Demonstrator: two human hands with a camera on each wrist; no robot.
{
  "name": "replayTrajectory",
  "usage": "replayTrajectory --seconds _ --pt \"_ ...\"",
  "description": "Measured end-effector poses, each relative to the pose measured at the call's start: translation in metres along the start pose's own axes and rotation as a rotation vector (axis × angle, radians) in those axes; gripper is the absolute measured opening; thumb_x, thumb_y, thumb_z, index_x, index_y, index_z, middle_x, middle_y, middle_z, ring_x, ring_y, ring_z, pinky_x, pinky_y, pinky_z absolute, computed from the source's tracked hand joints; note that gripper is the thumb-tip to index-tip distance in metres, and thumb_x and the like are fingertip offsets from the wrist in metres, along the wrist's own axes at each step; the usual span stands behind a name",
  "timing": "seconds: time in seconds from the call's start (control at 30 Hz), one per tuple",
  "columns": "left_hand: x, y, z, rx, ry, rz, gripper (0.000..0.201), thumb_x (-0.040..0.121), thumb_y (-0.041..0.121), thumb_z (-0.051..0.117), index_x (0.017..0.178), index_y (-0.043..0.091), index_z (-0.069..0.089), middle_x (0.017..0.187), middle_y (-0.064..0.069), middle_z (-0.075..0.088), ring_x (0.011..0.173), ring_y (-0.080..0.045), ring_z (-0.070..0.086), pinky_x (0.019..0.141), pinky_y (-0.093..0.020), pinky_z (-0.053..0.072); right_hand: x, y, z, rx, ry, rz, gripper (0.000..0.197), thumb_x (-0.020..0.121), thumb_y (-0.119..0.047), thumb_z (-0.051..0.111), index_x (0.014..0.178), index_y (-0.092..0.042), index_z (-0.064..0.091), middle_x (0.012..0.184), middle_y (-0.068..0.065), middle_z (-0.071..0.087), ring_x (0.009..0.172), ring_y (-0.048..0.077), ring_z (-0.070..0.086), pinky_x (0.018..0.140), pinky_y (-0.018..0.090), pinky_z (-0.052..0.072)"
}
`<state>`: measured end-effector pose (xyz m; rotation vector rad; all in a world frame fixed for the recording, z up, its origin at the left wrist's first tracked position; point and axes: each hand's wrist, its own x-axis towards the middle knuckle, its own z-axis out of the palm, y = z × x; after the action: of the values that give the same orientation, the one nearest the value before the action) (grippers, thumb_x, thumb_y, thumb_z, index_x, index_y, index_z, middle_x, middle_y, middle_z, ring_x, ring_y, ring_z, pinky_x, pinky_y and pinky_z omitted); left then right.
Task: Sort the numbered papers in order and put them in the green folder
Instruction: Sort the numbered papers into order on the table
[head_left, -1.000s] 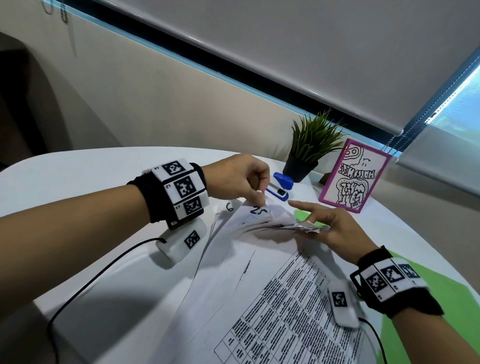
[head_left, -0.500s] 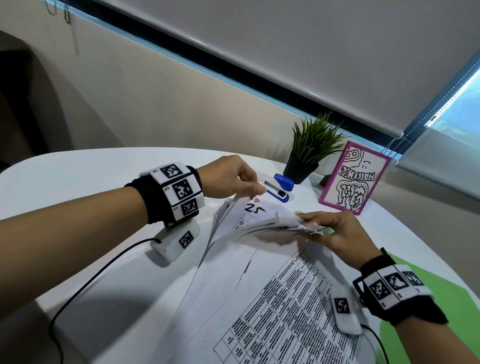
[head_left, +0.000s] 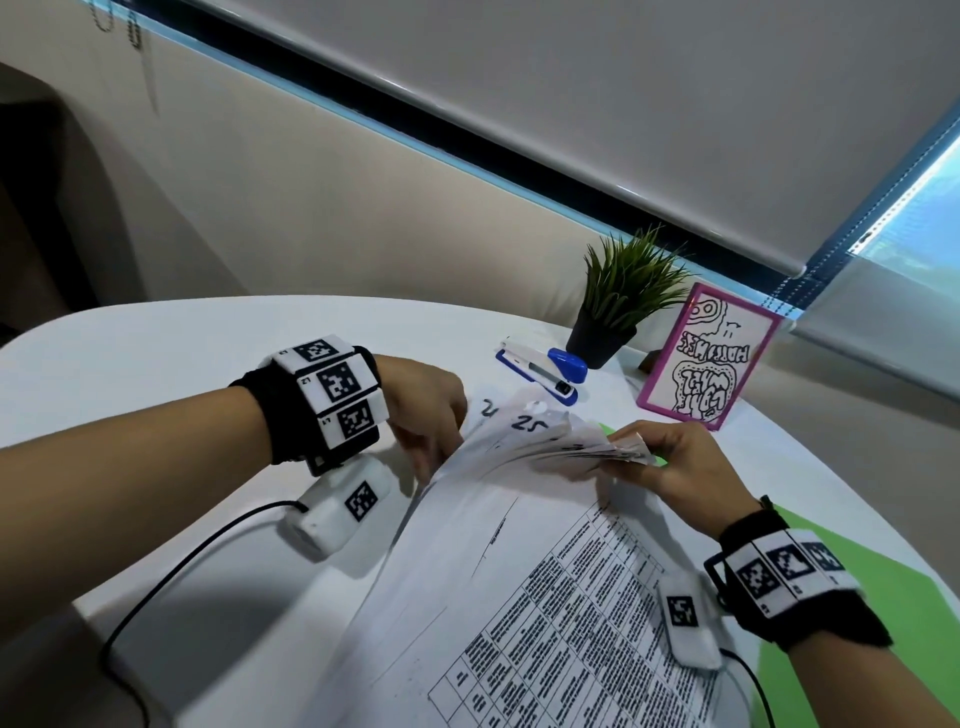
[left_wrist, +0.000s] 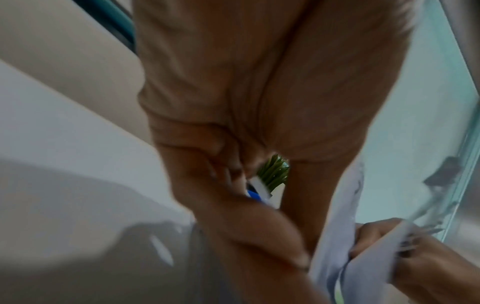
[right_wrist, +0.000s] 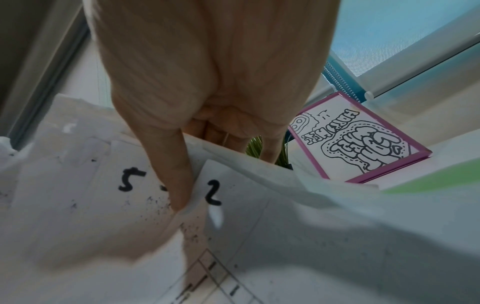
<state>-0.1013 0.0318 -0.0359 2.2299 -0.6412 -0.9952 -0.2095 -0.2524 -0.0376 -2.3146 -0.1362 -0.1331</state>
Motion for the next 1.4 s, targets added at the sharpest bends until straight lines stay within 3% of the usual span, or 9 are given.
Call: replayTrajectory --seconds 0.07,0.17,0.33,0.5,0.57,0.8,1.0,1.17,1.4 --pt "-0.005 0.0 0.0 0.06 -0.021 0.013 0.018 0.085 0.006 0.06 0.095 -0.009 0.064 0.087 -0.021 0.074 0.057 -0.024 0.071 0.081 -0.043 0.057 0.002 0.0 0.001 -0.022 -0.011 0.015 0.012 0.077 0.001 0.077 0.088 -0.005 0.077 0.086 0.009 0.076 0.078 0.013 0.067 0.074 0.012 0.048" --pt "-0.005 0.0 -0.006 0.131 0.143 0.039 0.015 0.085 0.012 0.056 0.077 0.004 0.065 0.073 -0.011 0.073 0.056 -0.02 0.067 0.069 -0.031 0.055 0.004 0.0 0.0 -0.042 -0.034 0.049 0.011 0.078 0.0 0.077 0.087 -0.005 0.077 0.085 0.008 0.076 0.074 0.008 0.065 0.072 0.01 0.047" --pt "-0.004 -0.005 -0.018 0.365 0.704 0.096 0.032 0.09 0.032 0.053 0.064 0.014 0.056 0.063 0.002 0.058 0.068 -0.02 0.053 0.055 -0.026 0.032 0.007 0.002 -0.002 -0.081 -0.039 0.078 0.009 0.079 -0.001 0.076 0.086 -0.007 0.077 0.082 0.007 0.076 0.071 0.006 0.065 0.068 0.009 0.046" --pt "-0.006 -0.021 -0.017 0.206 0.225 0.014 0.032 0.083 0.04 0.07 0.064 0.015 0.061 0.059 0.004 0.058 0.056 -0.014 0.051 0.061 -0.023 0.04 0.01 0.006 0.0 -0.124 -0.055 0.071 0.009 0.08 -0.004 0.076 0.088 -0.008 0.077 0.084 0.006 0.077 0.08 0.016 0.069 0.072 0.013 0.05" --pt "-0.007 -0.021 -0.016 0.289 0.234 -0.035 0.029 0.087 0.036 0.065 0.067 0.016 0.059 0.06 0.0 0.058 0.053 -0.016 0.049 0.06 -0.023 0.04 0.011 0.005 0.0 -0.125 -0.065 0.066 0.008 0.08 -0.005 0.076 0.087 -0.008 0.077 0.084 0.008 0.076 0.078 0.015 0.068 0.072 0.014 0.049" --pt "-0.032 0.002 -0.064 0.089 1.083 0.173 0.021 0.097 0.018 0.052 0.101 0.019 0.072 0.087 -0.003 0.066 0.077 -0.023 0.058 0.07 -0.028 0.041 0.018 0.009 0.0 -0.202 -0.1 0.046 0.009 0.08 -0.009 0.078 0.087 -0.015 0.078 0.08 0.001 0.077 0.076 0.015 0.069 0.073 0.024 0.053" --pt "-0.061 0.033 -0.102 -0.101 1.438 0.367 0.027 0.096 0.035 0.056 0.107 0.016 0.072 0.083 -0.003 0.067 0.068 -0.024 0.055 0.06 -0.027 0.038 0.02 0.01 0.009 -0.277 -0.001 0.014 0.019 0.082 -0.005 0.072 0.094 -0.02 0.073 0.083 -0.005 0.075 0.077 0.009 0.067 0.07 0.021 0.052" --pt "-0.059 0.036 -0.101 -0.147 1.443 0.43 0.03 0.095 0.034 0.055 0.073 0.014 0.06 0.064 0.001 0.05 0.061 -0.018 0.04 0.058 -0.025 0.03 0.008 0.007 0.006 -0.315 0.006 -0.054 0.038 0.082 -0.005 0.072 0.115 -0.025 0.07 0.099 -0.015 0.074 0.088 -0.004 0.067 0.077 0.008 0.049" --pt "-0.05 0.04 -0.085 -0.249 1.36 0.539 0.036 0.094 0.028 0.056 0.061 0.017 0.05 0.055 0.009 0.041 0.053 -0.009 0.033 0.05 -0.024 0.028 -0.011 0.007 -0.004 -0.217 0.032 -0.136 0.013 0.077 0.005 0.077 0.08 -0.008 0.075 0.096 -0.007 0.074 0.093 0.002 0.067 0.082 0.01 0.047"
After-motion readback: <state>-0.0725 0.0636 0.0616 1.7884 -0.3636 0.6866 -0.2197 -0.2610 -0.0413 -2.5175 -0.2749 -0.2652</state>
